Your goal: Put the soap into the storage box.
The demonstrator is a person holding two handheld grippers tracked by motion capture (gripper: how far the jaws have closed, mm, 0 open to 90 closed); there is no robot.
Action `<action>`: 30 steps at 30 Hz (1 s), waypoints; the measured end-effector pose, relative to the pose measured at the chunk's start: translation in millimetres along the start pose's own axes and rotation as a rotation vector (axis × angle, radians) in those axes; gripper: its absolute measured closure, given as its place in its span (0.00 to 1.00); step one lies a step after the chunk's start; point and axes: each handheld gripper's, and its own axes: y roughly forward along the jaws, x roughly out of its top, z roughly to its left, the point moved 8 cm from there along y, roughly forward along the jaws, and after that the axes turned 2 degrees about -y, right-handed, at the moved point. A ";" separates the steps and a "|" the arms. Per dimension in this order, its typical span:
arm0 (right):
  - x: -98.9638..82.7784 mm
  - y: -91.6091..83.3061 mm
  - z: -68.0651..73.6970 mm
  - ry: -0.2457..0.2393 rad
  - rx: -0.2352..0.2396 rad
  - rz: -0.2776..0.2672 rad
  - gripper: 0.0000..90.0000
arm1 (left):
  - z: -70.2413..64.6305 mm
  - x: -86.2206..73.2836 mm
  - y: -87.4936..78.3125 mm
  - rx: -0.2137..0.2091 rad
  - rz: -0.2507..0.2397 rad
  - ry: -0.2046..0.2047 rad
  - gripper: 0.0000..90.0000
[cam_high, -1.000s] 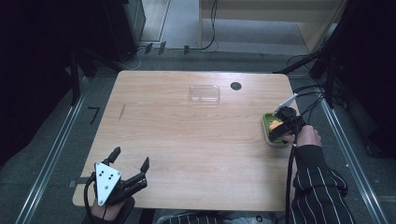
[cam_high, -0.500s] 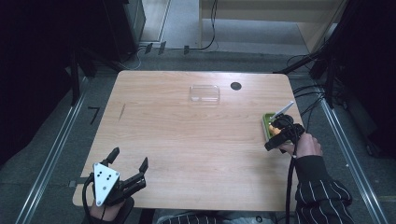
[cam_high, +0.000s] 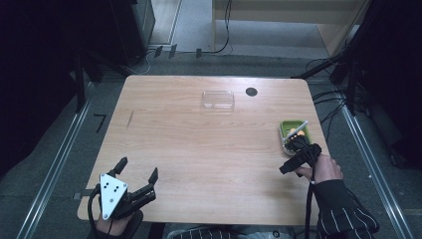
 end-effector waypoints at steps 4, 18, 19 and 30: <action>-5.4 1.6 5.8 -0.021 0.007 0.004 0.07 | -0.1 0.0 0.0 0.000 0.000 0.001 0.15; -27.7 11.0 30.7 -0.072 0.023 0.030 0.07 | -0.6 0.3 0.5 -0.001 -0.001 0.002 0.15; -30.9 12.2 34.9 -0.080 0.029 0.026 0.07 | -0.5 0.2 0.6 -0.001 -0.001 0.000 0.15; -50.3 16.3 46.8 -0.096 0.040 0.014 0.06 | -1.7 0.3 1.0 -0.006 0.001 0.006 0.15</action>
